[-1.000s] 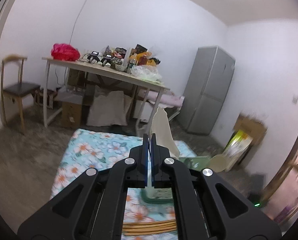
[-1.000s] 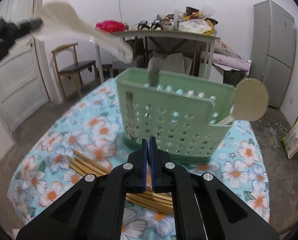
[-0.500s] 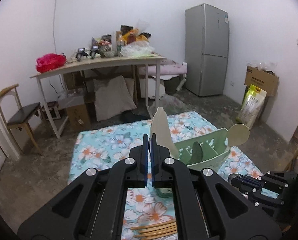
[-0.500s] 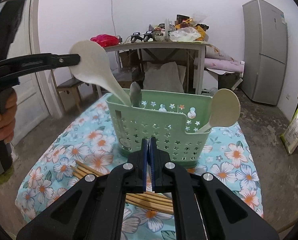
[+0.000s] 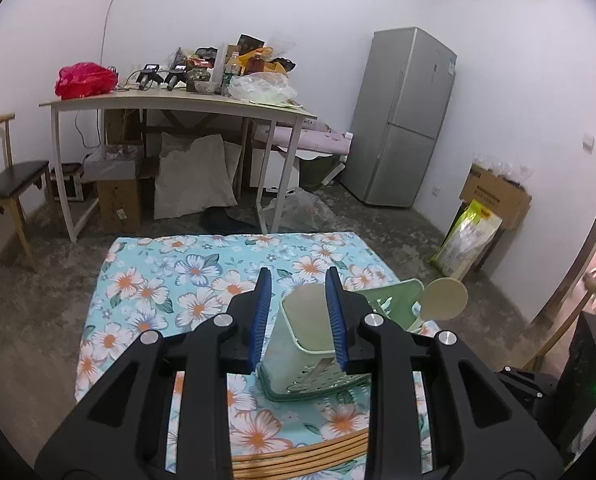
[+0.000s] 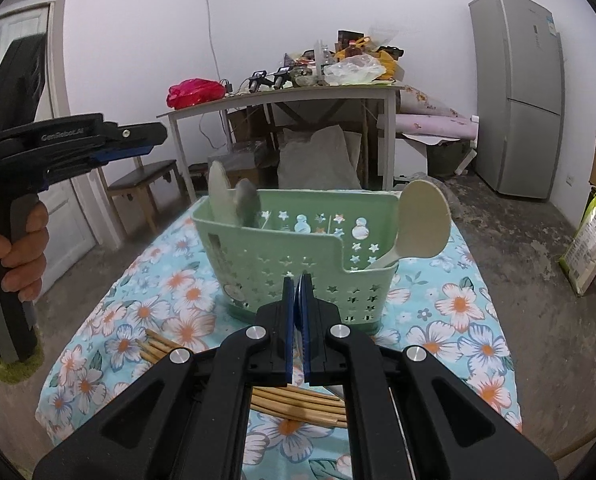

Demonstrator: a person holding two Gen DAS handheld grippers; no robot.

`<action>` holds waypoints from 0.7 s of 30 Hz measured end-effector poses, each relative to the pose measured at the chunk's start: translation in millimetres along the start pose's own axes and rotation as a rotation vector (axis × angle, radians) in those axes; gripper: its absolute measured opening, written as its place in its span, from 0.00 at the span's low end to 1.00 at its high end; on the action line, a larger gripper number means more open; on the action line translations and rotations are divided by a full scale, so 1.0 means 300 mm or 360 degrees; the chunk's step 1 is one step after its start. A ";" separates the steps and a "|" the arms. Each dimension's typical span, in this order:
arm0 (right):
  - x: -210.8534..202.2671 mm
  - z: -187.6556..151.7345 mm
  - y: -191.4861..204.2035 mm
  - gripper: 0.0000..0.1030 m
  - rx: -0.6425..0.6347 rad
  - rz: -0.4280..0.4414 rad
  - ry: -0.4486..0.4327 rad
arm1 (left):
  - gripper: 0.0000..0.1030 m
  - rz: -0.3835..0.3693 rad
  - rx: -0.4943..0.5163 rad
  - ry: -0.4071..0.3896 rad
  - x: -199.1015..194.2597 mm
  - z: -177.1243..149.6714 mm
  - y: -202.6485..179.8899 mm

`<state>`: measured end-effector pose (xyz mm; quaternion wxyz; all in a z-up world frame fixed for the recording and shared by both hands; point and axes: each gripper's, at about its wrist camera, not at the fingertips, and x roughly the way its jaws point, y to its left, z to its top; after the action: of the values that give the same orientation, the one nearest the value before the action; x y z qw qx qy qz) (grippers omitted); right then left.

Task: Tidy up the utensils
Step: 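Lift the white paddle, lower it into the green caddy, open the left tool, then move the right tool over the green caddy toward the metal spoon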

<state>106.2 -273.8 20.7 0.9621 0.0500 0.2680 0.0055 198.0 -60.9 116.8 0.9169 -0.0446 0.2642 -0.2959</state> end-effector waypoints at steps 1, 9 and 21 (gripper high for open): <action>-0.005 0.004 -0.003 0.03 0.0004 -0.0001 -0.0007 | 0.25 -0.0006 -0.0014 -0.0006 -0.004 0.000 0.006; -0.079 0.062 -0.078 0.03 0.0127 0.0076 -0.0100 | 0.39 -0.0015 -0.0121 -0.0021 -0.049 -0.059 0.054; -0.192 0.225 -0.283 0.03 0.0458 0.0427 -0.0357 | 0.48 0.0033 -0.0327 0.0160 -0.083 -0.288 0.150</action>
<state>90.4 -366.8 99.4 0.9595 0.2222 0.1482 0.0894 160.1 -3.3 43.6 0.8961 -0.1209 0.3392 -0.2594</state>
